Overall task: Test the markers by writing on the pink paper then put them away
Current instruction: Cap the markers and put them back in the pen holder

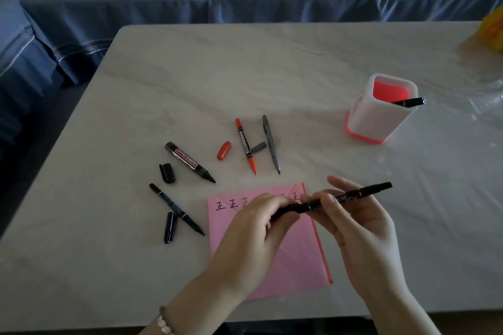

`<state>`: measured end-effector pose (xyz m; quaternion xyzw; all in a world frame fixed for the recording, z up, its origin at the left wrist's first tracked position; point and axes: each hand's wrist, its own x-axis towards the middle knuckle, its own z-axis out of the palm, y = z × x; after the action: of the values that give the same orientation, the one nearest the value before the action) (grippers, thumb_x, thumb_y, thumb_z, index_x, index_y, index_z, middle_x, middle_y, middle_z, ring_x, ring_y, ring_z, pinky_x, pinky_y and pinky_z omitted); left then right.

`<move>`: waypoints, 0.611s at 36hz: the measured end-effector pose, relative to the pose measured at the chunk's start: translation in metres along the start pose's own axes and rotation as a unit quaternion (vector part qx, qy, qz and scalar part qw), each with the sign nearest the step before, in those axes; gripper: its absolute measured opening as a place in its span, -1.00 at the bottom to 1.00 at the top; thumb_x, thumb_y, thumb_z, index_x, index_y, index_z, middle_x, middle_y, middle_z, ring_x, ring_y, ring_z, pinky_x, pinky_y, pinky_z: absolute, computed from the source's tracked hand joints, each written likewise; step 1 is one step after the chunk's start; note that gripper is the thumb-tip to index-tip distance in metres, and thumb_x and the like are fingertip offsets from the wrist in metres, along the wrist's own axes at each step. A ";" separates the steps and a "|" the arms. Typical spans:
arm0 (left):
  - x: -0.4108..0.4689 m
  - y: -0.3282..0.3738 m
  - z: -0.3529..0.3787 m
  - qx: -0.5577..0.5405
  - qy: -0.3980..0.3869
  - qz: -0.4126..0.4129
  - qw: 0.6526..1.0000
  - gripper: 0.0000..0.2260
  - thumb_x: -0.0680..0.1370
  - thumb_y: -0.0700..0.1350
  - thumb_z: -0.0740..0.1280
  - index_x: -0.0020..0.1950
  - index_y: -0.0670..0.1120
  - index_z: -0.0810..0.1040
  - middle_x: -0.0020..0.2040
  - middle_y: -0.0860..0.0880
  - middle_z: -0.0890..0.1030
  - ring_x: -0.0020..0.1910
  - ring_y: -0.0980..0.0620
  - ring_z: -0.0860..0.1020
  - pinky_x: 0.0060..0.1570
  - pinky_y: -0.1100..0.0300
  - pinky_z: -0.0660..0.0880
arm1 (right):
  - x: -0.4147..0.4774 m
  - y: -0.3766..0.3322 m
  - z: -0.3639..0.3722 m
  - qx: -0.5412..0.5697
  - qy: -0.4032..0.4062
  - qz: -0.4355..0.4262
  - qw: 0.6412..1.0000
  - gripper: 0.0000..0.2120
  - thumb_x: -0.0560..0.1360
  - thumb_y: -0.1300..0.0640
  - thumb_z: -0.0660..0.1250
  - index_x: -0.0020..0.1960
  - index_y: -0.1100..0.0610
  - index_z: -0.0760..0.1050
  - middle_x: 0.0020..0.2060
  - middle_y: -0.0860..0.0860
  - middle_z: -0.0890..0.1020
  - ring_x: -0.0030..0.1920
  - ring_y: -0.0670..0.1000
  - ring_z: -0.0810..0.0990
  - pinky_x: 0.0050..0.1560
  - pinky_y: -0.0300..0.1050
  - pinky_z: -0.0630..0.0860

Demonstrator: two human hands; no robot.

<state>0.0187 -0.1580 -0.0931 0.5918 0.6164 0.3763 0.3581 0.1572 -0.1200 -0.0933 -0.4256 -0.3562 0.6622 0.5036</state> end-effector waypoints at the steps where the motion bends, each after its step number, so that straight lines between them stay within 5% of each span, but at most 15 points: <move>1: 0.000 0.000 0.000 0.001 -0.004 -0.001 1.000 -0.84 0.54 -0.06 0.26 0.08 0.02 0.57 -0.09 0.17 0.57 -0.03 0.22 0.50 -0.06 0.41 0.39 | 0.000 0.001 -0.001 -0.007 0.005 -0.003 1.000 -0.46 -0.03 -0.15 0.60 -0.13 0.07 0.62 -0.27 0.19 0.69 -0.17 0.12 0.69 -0.19 -0.21 0.60; 8: -0.001 0.008 0.000 -0.018 -0.006 -0.019 1.000 -0.89 0.53 -0.10 0.27 -0.04 -0.01 0.60 -0.28 0.10 0.55 -0.15 0.14 0.48 -0.19 0.38 0.37 | -0.002 0.000 -0.001 -0.030 -0.009 -0.012 0.999 -0.51 -0.06 -0.22 0.58 -0.26 0.06 0.66 -0.29 0.11 0.70 -0.23 0.04 0.69 -0.23 -0.23 0.59; 12: 0.003 0.011 0.000 -0.066 -0.033 -0.068 0.995 -0.82 0.54 -0.09 0.26 -0.20 0.15 0.54 -0.38 0.16 0.49 -0.37 0.23 0.41 -0.30 0.43 0.35 | 0.001 -0.004 -0.005 -0.032 -0.044 -0.027 0.998 -0.60 0.03 -0.16 0.58 -0.27 0.07 0.65 -0.29 0.11 0.70 -0.23 0.05 0.69 -0.21 -0.21 0.60; 14: 0.008 0.011 -0.001 -0.092 -0.054 -0.087 0.991 -0.78 0.54 -0.09 0.27 -0.30 0.06 0.55 -0.44 0.11 0.44 -0.44 0.20 0.33 -0.39 0.38 0.28 | 0.003 -0.007 -0.008 -0.029 -0.063 -0.025 0.997 -0.63 0.06 -0.13 0.57 -0.27 0.09 0.64 -0.29 0.11 0.70 -0.24 0.06 0.69 -0.21 -0.21 0.60; 20: 0.020 0.012 -0.006 -0.311 -0.187 -0.220 0.906 -0.78 0.55 -0.21 0.23 -0.23 -0.16 0.60 -0.49 0.05 0.41 -0.53 0.15 0.26 -0.47 0.35 0.26 | 0.007 -0.014 -0.016 -0.067 -0.092 -0.008 0.993 -0.61 0.05 -0.17 0.57 -0.28 0.08 0.64 -0.32 0.12 0.69 -0.29 0.09 0.68 -0.27 -0.19 0.59; 22: 0.022 0.011 -0.001 -0.276 -0.169 -0.215 0.921 -0.78 0.56 -0.19 0.23 -0.24 -0.15 0.60 -0.47 0.02 0.42 -0.52 0.13 0.27 -0.46 0.32 0.28 | 0.008 -0.013 -0.015 -0.081 -0.057 -0.007 0.995 -0.60 0.04 -0.18 0.57 -0.29 0.07 0.64 -0.32 0.11 0.70 -0.30 0.03 0.68 -0.34 -0.26 0.56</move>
<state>0.0222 -0.1360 -0.0826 0.3776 0.5308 0.3399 0.6784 0.1746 -0.1089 -0.0890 -0.4240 -0.4397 0.6506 0.4512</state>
